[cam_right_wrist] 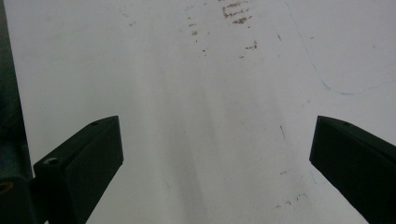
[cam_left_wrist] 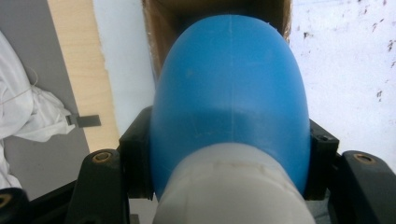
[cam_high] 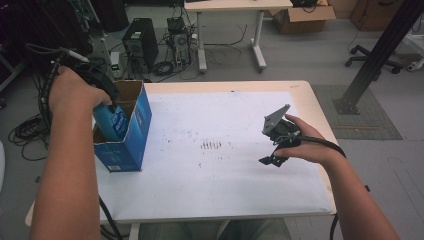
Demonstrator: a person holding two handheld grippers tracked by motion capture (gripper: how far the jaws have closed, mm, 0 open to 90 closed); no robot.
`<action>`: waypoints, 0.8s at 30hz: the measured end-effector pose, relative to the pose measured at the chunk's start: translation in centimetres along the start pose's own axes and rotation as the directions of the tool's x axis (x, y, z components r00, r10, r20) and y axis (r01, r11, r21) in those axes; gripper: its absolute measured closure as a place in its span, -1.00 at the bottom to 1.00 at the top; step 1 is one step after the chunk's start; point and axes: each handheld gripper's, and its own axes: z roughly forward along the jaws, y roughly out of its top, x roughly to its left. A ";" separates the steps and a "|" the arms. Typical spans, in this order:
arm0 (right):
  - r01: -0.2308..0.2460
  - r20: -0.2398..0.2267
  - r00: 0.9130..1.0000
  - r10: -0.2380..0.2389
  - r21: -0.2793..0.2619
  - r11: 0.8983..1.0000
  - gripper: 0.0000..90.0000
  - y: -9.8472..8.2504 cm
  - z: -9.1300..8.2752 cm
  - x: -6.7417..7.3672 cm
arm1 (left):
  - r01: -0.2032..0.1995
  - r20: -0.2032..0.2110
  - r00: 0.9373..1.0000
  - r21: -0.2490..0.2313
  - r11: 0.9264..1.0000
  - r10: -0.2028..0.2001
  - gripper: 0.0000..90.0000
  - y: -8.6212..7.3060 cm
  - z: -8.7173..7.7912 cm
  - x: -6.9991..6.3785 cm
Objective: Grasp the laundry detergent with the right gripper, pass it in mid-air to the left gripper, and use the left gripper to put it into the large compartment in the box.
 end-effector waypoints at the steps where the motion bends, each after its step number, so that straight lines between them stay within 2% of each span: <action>1: 0.001 0.001 1.000 -0.001 -0.001 1.000 -0.93 0.0 0.0 0.0 | 0.000 0.002 1.000 0.001 1.000 0.000 -0.15 0.0 0.2 0.0; 9: -0.004 -0.003 1.000 0.004 -0.003 1.000 -0.93 -0.3 0.0 0.1 | -0.005 -0.007 1.000 0.008 1.000 0.005 -0.15 0.1 1.7 -0.2; 24: -0.011 -0.011 1.000 0.011 -0.011 1.000 -0.93 -0.8 0.4 0.2 | 0.017 0.015 1.000 0.032 0.999 -0.017 -0.15 0.2 5.5 0.2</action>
